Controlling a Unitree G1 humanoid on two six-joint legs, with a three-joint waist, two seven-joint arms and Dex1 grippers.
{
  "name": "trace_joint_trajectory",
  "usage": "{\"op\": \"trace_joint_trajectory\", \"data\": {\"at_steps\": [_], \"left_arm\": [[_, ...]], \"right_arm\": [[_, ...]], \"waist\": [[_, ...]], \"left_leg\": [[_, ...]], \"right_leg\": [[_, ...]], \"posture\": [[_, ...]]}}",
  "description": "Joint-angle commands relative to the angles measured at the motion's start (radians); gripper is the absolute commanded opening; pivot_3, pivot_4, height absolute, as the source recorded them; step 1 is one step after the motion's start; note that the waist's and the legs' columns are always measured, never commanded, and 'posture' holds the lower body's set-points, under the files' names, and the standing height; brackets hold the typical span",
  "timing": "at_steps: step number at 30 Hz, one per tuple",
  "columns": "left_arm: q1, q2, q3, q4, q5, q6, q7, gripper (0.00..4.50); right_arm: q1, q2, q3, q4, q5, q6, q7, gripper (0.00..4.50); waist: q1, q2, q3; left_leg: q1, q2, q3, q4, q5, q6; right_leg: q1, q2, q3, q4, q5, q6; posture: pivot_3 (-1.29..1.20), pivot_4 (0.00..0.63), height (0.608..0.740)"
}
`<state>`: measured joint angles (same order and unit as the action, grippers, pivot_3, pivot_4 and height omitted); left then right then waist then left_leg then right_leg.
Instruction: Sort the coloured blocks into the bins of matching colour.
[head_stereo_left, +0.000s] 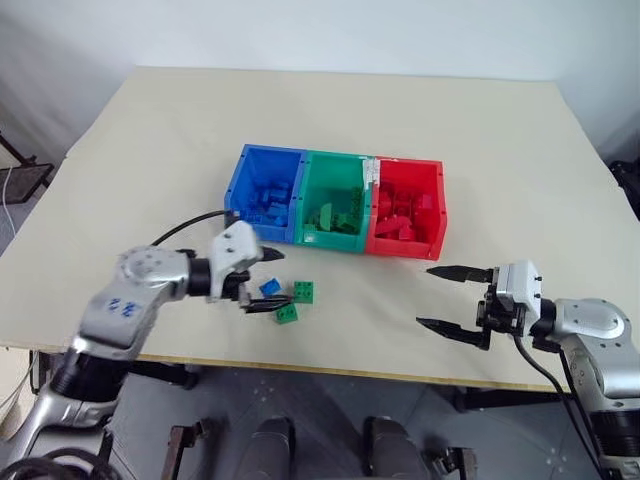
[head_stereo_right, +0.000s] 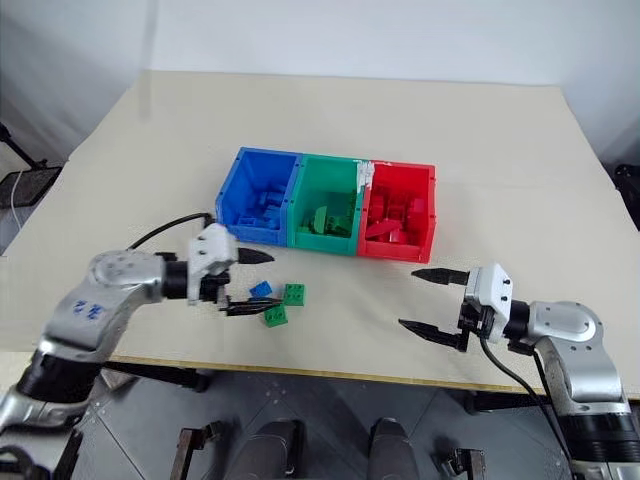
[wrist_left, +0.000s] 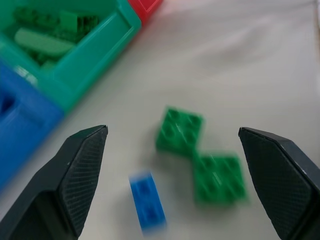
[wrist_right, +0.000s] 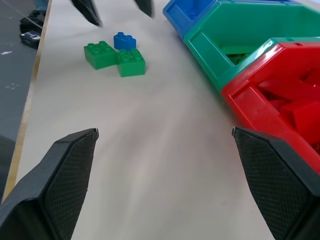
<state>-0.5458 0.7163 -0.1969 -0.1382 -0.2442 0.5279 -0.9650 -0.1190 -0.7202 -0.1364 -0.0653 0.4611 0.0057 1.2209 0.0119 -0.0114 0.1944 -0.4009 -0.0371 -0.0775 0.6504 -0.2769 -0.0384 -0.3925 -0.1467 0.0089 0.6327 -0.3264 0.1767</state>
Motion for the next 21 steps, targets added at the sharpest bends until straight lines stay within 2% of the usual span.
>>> {"op": "trace_joint_trajectory", "data": {"at_steps": [1, 8, 13, 21], "left_arm": [[-0.062, -0.007, -0.071, 0.035, 0.064, 0.046, -0.009, 4.47], [-0.113, -0.039, -0.145, 0.029, 0.066, 0.114, -0.06, 4.47], [-0.132, -0.026, -0.203, 0.031, 0.122, 0.14, -0.069, 4.47], [-0.145, -0.039, -0.218, 0.06, 0.149, 0.13, -0.089, 1.94]], "right_arm": [[0.039, -0.005, -0.032, -0.077, 0.017, 0.008, -0.032, 4.5], [0.072, -0.006, -0.038, -0.1, 0.015, 0.006, -0.057, 4.5], [0.083, -0.007, -0.043, -0.113, 0.015, 0.004, -0.075, 4.5], [0.068, -0.006, -0.032, -0.129, 0.015, 0.019, -0.1, 4.5]], "waist": [[-0.009, 0.0, 0.0], [-0.014, 0.0, 0.0], [-0.012, 0.0, 0.0], [-0.013, 0.0, 0.0]], "left_leg": [[0.0, 0.0, 0.0, 0.0, 0.0, 0.0], [0.0, 0.0, 0.0, 0.0, 0.0, 0.0], [-0.001, 0.0, 0.0, 0.001, 0.0, 0.0], [0.0, 0.0, 0.0, 0.001, 0.0, 0.0]], "right_leg": [[0.0, 0.0, 0.0, 0.0, 0.0, 0.0], [0.0, 0.0, 0.0, 0.0, 0.0, 0.0], [0.0, 0.0, 0.0, 0.0, 0.0, 0.0], [0.0, 0.0, 0.0, 0.0, 0.0, 0.0]], "posture": [[0.0, 0.15, 0.74], [0.0, 0.15, 0.74], [0.0, 0.15, 0.74], [0.0, 0.15, 0.74]]}}
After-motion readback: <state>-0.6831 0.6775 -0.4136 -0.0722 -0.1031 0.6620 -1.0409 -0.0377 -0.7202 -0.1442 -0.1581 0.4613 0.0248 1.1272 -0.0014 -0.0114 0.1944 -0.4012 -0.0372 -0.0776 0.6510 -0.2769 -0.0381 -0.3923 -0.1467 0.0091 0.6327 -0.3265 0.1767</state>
